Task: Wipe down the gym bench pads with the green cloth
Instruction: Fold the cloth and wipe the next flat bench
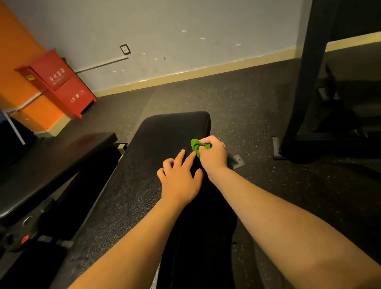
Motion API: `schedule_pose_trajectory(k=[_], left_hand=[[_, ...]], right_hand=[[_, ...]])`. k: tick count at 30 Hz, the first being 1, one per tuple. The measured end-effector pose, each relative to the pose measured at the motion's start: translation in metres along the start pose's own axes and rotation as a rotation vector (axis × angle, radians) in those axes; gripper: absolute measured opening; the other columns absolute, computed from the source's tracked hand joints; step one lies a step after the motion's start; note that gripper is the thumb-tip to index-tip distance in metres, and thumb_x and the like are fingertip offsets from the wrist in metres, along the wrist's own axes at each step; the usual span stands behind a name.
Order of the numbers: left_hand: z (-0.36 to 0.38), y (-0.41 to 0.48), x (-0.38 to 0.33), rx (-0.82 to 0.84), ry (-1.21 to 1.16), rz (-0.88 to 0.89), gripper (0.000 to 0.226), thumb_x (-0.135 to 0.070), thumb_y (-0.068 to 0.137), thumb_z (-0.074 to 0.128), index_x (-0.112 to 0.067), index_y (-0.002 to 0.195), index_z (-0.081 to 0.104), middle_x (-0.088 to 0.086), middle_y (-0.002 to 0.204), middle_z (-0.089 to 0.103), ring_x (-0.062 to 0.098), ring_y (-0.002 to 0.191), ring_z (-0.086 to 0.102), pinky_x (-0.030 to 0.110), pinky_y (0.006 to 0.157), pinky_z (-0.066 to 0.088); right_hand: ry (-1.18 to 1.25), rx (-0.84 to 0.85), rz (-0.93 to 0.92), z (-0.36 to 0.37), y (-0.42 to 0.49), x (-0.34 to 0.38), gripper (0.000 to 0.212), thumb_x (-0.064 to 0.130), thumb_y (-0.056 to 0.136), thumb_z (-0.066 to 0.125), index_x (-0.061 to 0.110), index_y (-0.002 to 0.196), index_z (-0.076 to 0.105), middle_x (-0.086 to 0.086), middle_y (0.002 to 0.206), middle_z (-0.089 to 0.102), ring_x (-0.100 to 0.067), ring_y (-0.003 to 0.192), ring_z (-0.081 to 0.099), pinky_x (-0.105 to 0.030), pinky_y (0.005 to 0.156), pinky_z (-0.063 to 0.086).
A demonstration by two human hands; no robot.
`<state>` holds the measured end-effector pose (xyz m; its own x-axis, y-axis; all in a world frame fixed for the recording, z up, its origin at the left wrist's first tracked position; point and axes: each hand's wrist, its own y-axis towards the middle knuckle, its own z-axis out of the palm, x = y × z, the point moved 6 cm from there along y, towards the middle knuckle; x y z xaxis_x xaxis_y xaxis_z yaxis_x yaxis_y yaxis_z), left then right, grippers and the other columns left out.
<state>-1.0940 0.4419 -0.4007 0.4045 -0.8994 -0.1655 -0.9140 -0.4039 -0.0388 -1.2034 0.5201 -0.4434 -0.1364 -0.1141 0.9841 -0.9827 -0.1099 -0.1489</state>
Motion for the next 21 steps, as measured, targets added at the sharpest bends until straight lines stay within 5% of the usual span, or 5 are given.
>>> schedule_pose_trajectory(k=[12,17,21], left_hand=[[0.007,0.033,-0.006,-0.014,0.042,0.022,0.057,-0.054,0.102,0.027,-0.047,0.156,0.011,-0.011,0.167,0.005,0.024,0.141,0.012,0.045,0.117,0.011],[0.006,0.037,-0.007,-0.052,0.039,0.026,0.057,-0.053,0.101,0.029,-0.047,0.155,0.013,-0.013,0.167,0.006,0.022,0.139,0.015,0.043,0.117,0.012],[0.006,0.037,-0.005,-0.051,0.033,0.017,0.056,-0.053,0.101,0.029,-0.047,0.155,0.015,-0.013,0.166,0.007,0.023,0.14,0.015,0.043,0.117,0.011]], right_hand=[[0.049,-0.078,0.068,0.009,0.095,0.019,0.022,0.006,0.094,0.048,0.022,0.093,0.063,-0.002,0.112,0.045,-0.023,0.087,0.055,-0.035,0.078,0.047],[0.141,-0.109,0.112,0.015,0.124,0.026,0.03,0.006,0.093,0.043,0.03,0.083,0.059,-0.009,0.112,0.06,-0.024,0.086,0.059,-0.035,0.072,0.049],[0.094,-0.02,0.071,0.016,0.12,0.02,0.028,0.017,0.104,0.037,0.028,0.116,0.06,-0.002,0.117,0.06,-0.019,0.099,0.057,-0.031,0.081,0.045]])
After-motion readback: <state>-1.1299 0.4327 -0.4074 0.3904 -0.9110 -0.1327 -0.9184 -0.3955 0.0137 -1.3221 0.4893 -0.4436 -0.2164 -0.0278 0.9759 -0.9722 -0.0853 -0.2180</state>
